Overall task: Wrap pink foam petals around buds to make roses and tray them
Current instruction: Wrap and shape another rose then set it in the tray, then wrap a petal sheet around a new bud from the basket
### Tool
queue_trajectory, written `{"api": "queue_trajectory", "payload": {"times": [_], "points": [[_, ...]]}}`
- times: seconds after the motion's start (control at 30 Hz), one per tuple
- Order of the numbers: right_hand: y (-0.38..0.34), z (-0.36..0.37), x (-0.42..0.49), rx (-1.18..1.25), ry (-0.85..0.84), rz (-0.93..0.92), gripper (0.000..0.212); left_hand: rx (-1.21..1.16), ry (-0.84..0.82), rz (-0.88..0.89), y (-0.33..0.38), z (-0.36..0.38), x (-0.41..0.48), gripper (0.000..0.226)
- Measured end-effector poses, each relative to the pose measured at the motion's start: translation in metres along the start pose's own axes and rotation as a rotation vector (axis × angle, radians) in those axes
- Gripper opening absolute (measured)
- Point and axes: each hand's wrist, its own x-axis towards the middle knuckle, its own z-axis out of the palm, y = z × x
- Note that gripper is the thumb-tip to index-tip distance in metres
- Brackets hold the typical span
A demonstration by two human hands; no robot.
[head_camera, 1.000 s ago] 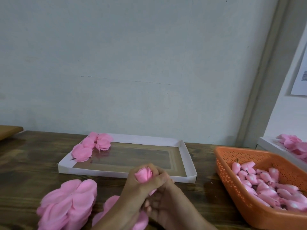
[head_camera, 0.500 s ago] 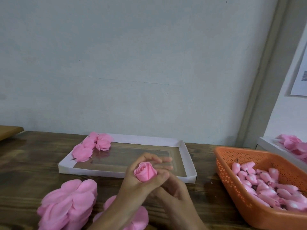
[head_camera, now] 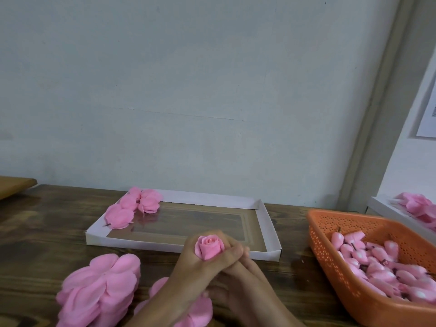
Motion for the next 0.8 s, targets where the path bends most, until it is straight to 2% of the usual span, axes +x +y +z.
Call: {"api": "queue_trajectory", "payload": {"times": [0.07,0.1,0.17,0.23,0.33,0.43,0.53,0.7,0.73,0.8], "points": [[0.005,-0.004,0.0,-0.08,0.079,-0.047,0.041,0.01,0.064,-0.007,-0.003,-0.001,0.001,0.022],[0.005,-0.005,-0.002,-0.194,0.125,-0.12,0.04,0.03,0.1,-0.02,-0.004,-0.002,0.002,0.025],[0.004,-0.008,-0.007,-0.45,0.22,-0.283,0.03,0.092,0.171,-0.003,-0.007,-0.003,0.005,0.029],[0.003,-0.011,-0.011,-0.595,0.346,-0.411,0.015,0.17,0.231,0.072,-0.009,-0.005,0.006,0.024],[0.001,-0.012,-0.014,-0.873,0.529,-0.602,0.015,0.227,0.302,0.092,-0.013,-0.008,0.008,0.037],[-0.005,-0.008,-0.02,-1.048,0.45,-0.777,0.006,0.25,0.294,0.08,-0.018,-0.011,0.01,0.043],[-0.008,-0.002,-0.022,-1.113,0.397,-0.806,0.013,0.221,0.249,0.021,-0.021,-0.012,0.01,0.042],[-0.006,0.001,-0.023,-1.139,0.475,-0.771,0.023,0.431,0.127,0.0,-0.017,-0.001,0.007,0.035],[-0.007,0.0,-0.022,-1.118,0.486,-0.759,0.025,0.362,0.111,-0.018,-0.014,0.004,0.005,0.031],[-0.009,-0.001,-0.021,-1.086,0.508,-0.743,0.031,0.346,0.074,0.061,-0.018,0.012,0.002,0.025]]}}
